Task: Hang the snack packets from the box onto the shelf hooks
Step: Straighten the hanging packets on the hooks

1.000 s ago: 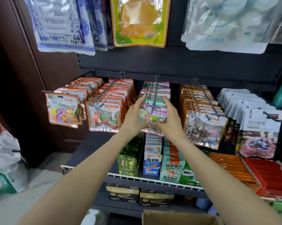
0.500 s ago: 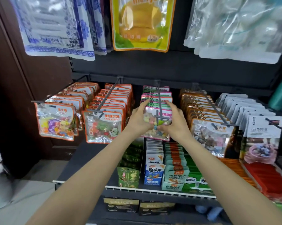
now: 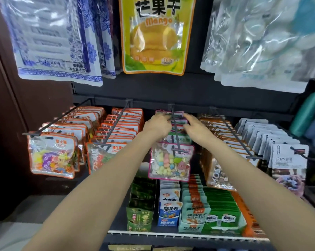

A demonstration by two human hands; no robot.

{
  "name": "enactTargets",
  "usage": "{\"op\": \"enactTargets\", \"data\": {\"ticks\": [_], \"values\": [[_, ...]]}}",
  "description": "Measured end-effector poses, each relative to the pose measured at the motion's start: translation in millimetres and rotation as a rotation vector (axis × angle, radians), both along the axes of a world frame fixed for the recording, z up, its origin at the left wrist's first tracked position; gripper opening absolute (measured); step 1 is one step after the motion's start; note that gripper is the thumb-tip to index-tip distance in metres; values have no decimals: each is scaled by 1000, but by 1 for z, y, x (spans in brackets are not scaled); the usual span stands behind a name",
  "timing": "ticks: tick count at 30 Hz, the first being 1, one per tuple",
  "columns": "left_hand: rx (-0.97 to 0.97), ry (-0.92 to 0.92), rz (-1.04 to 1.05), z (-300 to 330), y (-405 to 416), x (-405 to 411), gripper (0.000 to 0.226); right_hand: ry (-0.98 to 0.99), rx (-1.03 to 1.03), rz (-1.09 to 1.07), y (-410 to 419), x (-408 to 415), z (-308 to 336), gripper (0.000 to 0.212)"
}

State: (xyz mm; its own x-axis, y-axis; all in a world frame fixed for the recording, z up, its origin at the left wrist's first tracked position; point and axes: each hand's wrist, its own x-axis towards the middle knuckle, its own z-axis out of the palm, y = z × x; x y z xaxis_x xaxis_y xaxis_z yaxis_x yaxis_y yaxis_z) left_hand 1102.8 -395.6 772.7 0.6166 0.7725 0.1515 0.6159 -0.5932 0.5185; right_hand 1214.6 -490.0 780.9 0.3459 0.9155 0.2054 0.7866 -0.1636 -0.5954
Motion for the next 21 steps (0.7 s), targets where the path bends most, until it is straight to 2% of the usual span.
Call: {"op": "enactTargets", "data": {"ticks": [3,6,9,13,18,21], "values": [[-28,68,23,-2,4,0,52,-120,-149,1,15,4,-2,51],[-7,128,-6,-6,7,-2,58,-192,-176,-13,16,4,-8,48],[-44,61,6,-5,9,-3,56,-197,-143,-46,17,1,-11,41],[-7,-172,46,-1,4,-4,39,-229,-105,-62,18,-5,-2,45],[-31,-136,20,4,3,-7,35,-229,-198,-68,20,-10,0,41],[-15,-137,67,9,0,-10,30,-175,-146,-107,14,-15,7,41]]}}
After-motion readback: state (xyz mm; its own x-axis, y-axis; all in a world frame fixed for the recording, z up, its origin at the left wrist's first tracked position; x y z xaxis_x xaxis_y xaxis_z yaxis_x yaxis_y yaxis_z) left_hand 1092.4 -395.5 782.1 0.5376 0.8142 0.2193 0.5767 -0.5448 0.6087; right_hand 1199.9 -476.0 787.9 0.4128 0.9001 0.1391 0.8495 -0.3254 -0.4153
